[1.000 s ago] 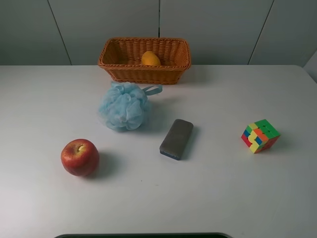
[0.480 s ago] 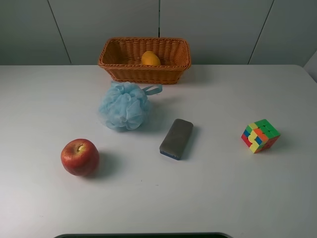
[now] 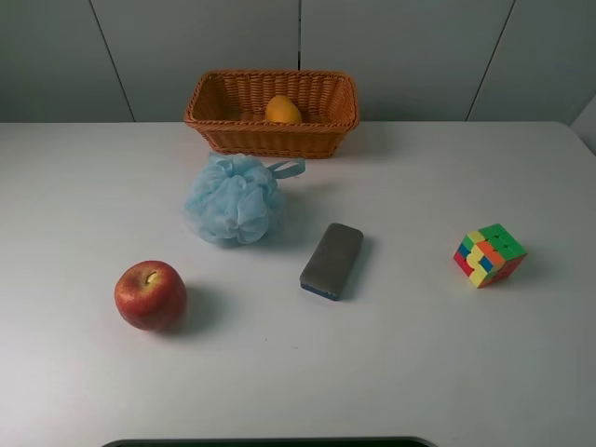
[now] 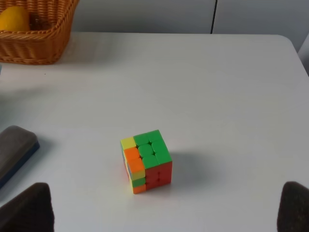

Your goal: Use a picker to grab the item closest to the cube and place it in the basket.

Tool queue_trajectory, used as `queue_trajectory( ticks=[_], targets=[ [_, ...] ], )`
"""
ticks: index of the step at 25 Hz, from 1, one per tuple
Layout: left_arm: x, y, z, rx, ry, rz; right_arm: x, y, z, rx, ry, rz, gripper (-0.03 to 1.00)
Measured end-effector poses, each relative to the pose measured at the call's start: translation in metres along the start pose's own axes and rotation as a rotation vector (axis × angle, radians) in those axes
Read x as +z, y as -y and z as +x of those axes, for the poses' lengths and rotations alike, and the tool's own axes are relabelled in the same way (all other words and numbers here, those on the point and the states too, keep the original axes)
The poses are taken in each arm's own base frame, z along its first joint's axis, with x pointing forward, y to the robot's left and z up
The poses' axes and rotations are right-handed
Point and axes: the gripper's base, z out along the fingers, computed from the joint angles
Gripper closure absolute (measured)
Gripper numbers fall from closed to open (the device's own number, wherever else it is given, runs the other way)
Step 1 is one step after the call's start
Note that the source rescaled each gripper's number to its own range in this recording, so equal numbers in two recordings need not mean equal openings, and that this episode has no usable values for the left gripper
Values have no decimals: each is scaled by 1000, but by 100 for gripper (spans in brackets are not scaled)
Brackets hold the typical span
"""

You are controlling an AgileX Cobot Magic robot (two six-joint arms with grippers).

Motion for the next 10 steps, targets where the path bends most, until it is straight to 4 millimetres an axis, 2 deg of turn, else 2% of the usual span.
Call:
queue_trajectory(
  ticks=[10],
  targets=[
    [0, 0, 0, 0, 0, 0, 0, 0, 0, -1, 0, 2, -3]
  ],
)
